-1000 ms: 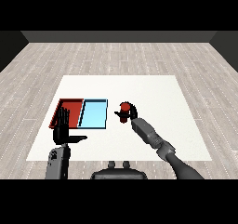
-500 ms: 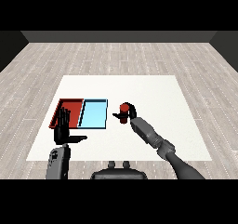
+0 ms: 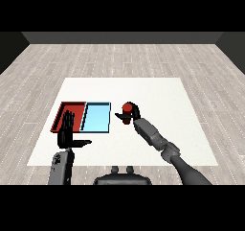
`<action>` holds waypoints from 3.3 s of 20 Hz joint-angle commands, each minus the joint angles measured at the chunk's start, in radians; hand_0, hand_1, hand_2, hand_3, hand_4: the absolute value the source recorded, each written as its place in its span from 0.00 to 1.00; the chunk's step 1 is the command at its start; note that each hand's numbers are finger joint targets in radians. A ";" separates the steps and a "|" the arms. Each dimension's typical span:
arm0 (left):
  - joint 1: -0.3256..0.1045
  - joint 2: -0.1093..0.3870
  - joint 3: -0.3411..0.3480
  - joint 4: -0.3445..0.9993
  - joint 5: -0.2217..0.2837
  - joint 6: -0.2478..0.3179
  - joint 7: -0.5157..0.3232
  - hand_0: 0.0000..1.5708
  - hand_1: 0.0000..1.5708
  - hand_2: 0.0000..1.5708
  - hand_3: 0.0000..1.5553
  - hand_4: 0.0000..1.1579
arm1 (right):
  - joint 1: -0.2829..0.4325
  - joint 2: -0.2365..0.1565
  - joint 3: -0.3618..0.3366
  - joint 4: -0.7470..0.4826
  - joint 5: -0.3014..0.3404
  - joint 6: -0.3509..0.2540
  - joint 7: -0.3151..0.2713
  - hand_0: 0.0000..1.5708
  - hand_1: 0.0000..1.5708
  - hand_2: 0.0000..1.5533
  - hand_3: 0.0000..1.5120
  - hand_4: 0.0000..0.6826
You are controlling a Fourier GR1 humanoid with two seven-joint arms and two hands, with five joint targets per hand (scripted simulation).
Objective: Pick the red can and put it in the red box
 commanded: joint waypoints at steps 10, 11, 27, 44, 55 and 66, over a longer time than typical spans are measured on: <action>0.059 -0.059 -0.202 -0.135 -0.062 0.042 0.157 0.00 0.00 0.00 0.00 0.00 | 0.135 -0.270 0.025 -0.521 0.154 -0.072 0.118 0.97 0.97 0.94 0.91 0.84; -0.006 -0.057 -0.178 -0.113 -0.080 0.037 0.197 0.00 0.00 0.00 0.00 0.00 | 0.174 -0.308 0.018 -0.601 0.157 -0.093 0.146 0.97 0.97 0.94 0.92 0.85; -0.132 -0.060 -0.399 -0.121 -0.138 0.176 0.400 0.00 0.00 0.00 0.00 0.00 | 0.361 -0.456 -0.050 -1.137 0.418 -0.242 0.379 0.95 0.95 0.93 0.93 0.87; -0.381 -0.060 -0.525 0.167 -0.031 0.351 0.441 0.00 0.00 0.00 0.00 0.00 | 0.409 -0.336 -0.161 -1.281 0.662 -0.138 0.537 0.95 0.95 0.93 0.91 0.79; -0.305 -0.060 -0.539 0.158 -0.006 0.343 0.420 0.00 0.00 0.00 0.00 0.00 | 0.429 -0.192 -0.223 -1.326 0.850 -0.057 0.622 0.94 0.94 0.93 0.91 0.82; -0.437 -0.060 -0.499 0.256 0.066 0.362 0.413 0.00 0.00 0.00 0.00 0.00 | 0.438 -0.055 -0.297 -1.286 0.921 0.058 0.597 0.95 0.95 0.93 0.91 0.82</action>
